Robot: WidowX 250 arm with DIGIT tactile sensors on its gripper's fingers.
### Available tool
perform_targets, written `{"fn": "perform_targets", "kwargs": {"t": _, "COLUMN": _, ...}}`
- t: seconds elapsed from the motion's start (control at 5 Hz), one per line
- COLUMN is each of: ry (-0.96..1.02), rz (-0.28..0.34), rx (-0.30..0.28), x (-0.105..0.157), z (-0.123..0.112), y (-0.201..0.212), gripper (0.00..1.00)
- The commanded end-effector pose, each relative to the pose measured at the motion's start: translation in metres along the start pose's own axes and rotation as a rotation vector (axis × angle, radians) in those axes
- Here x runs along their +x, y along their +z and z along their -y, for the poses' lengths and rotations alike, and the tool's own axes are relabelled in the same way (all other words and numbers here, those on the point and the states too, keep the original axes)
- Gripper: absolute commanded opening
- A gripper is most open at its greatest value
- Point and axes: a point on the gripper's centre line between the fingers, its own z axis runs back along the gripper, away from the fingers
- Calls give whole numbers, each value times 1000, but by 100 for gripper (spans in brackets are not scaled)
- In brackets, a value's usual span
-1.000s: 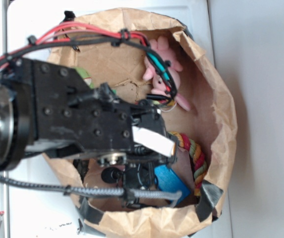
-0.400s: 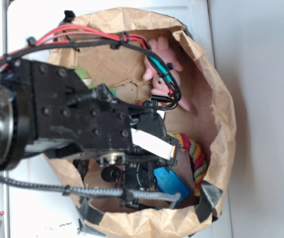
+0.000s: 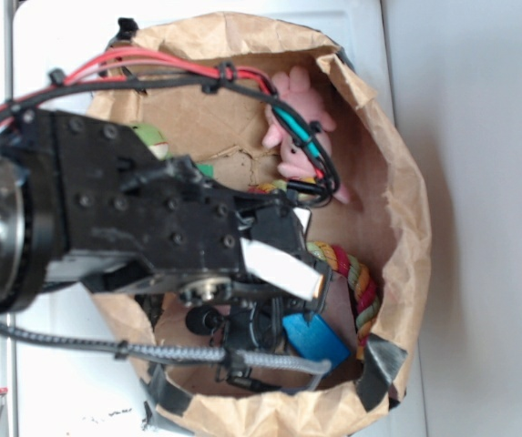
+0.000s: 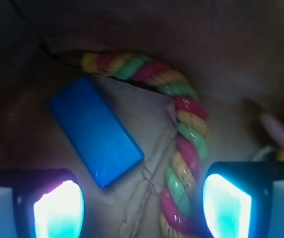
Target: Grab the blue block.
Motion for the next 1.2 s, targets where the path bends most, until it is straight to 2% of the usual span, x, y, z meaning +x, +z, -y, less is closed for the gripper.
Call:
{"fn": "perform_targets", "kwargs": {"t": 0.0, "ry": -189, "rz": 92, "rx": -8, "x": 14, "z": 9, "y": 6, "gripper": 100}}
{"fn": "perform_targets", "kwargs": {"t": 0.2, "ry": -237, "rz": 82, "rx": -27, "x": 15, "z": 10, "y": 7, "gripper": 100}}
{"fn": "perform_targets", "kwargs": {"t": 0.4, "ry": -294, "rz": 29, "rx": -84, "x": 16, "z": 9, "y": 2, "gripper": 100}}
{"fn": "perform_targets", "kwargs": {"t": 0.6, "ry": -302, "rz": -33, "rx": -117, "x": 18, "z": 7, "y": -2, "gripper": 100}}
{"fn": "perform_targets", "kwargs": {"t": 0.8, "ry": -302, "rz": -63, "rx": -105, "x": 21, "z": 10, "y": -6, "gripper": 100}}
{"fn": "perform_targets", "kwargs": {"t": 1.0, "ry": -319, "rz": -61, "rx": -93, "x": 21, "z": 17, "y": -12, "gripper": 100}}
